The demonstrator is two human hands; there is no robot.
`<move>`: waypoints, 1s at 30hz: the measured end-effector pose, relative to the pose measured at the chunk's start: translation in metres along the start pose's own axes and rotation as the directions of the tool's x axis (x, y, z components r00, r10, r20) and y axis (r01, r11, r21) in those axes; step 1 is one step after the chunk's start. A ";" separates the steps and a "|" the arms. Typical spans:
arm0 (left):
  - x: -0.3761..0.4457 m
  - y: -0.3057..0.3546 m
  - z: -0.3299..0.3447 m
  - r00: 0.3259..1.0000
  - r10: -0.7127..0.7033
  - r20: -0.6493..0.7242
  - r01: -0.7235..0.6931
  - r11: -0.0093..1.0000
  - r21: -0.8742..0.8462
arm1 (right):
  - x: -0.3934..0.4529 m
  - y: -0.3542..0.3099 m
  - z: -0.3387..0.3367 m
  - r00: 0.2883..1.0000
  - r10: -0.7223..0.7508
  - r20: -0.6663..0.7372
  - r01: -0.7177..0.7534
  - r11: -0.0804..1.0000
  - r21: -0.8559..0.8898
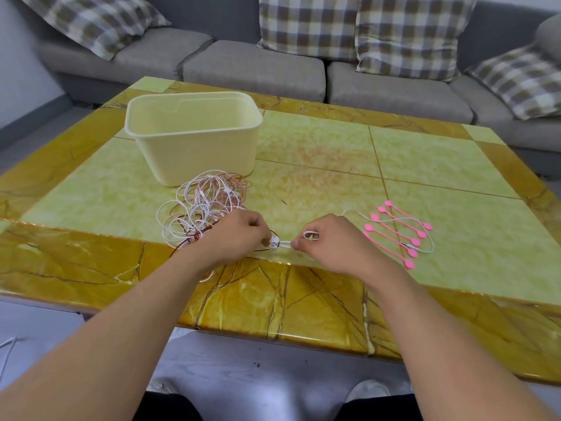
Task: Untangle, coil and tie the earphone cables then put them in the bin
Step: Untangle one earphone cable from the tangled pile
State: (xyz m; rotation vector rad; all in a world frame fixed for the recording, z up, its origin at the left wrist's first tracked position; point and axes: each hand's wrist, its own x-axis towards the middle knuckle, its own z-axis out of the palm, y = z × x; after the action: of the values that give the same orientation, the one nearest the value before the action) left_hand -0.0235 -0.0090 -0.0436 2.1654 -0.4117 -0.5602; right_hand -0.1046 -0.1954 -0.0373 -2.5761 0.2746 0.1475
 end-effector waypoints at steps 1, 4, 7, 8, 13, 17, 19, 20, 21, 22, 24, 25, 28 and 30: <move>0.000 0.000 0.001 1.000 0.000 -0.003 0.000 1.000 -0.008 | 0.000 -0.002 0.002 1.000 -0.002 -0.004 0.002 1.000 -0.021; 0.000 0.001 0.002 0.999 0.022 -0.033 -0.022 1.000 -0.011 | 0.001 -0.008 0.010 1.000 -0.012 -0.006 0.012 0.998 -0.060; 0.000 0.001 0.001 0.999 0.035 -0.024 -0.035 0.999 -0.010 | 0.003 -0.011 0.015 1.000 -0.002 0.001 0.002 0.997 -0.083; 0.000 0.001 0.001 0.999 0.037 -0.014 -0.037 0.999 -0.005 | 0.004 -0.012 0.016 1.000 0.003 0.001 -0.002 0.996 -0.087; 0.000 -0.001 0.001 0.999 0.035 -0.015 -0.035 0.999 0.002 | 0.004 -0.010 0.013 0.998 0.052 0.032 -0.050 0.997 -0.052; 0.001 -0.002 -0.001 0.999 0.040 -0.032 -0.037 0.994 0.101 | -0.001 -0.009 0.004 0.993 0.070 0.095 -0.072 0.997 0.018; -0.002 0.003 0.000 0.994 0.080 -0.080 -0.051 0.946 0.321 | -0.006 -0.006 -0.004 0.991 0.048 0.128 -0.060 0.994 0.094; -0.005 0.007 0.000 0.984 0.119 -0.133 -0.046 0.890 0.453 | -0.009 -0.005 -0.008 0.992 0.041 0.123 -0.056 0.990 0.126; -0.009 0.013 0.000 0.964 0.173 -0.202 -0.031 0.827 0.562 | -0.011 -0.002 -0.012 0.995 0.044 0.095 -0.058 0.986 0.158; -0.013 0.020 0.002 0.933 0.239 -0.270 -0.017 0.777 0.629 | -0.014 0.003 -0.018 0.997 0.059 0.045 -0.067 0.977 0.200; -0.017 0.033 0.005 0.877 0.332 -0.346 -0.054 0.785 0.617 | -0.015 0.018 -0.027 0.988 0.119 -0.096 -0.084 0.947 0.309; -0.018 0.038 0.009 0.881 0.340 -0.330 -0.109 0.823 0.557 | -0.015 0.028 -0.033 0.969 0.167 -0.184 -0.097 0.936 0.338; -0.013 0.042 0.032 0.962 0.243 -0.125 -0.190 0.923 0.335 | -0.017 0.073 -0.051 0.842 0.363 -0.400 -0.271 0.924 0.269; -0.007 0.033 0.043 0.986 0.162 -0.022 -0.140 0.905 0.402 | -0.021 0.105 -0.059 0.764 0.474 -0.438 -0.416 0.881 0.228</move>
State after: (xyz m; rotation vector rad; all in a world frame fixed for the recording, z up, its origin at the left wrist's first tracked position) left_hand -0.0551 -0.0539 -0.0392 2.5025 -0.7095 -0.3486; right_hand -0.1460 -0.3104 -0.0363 -2.3426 1.0574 -0.3452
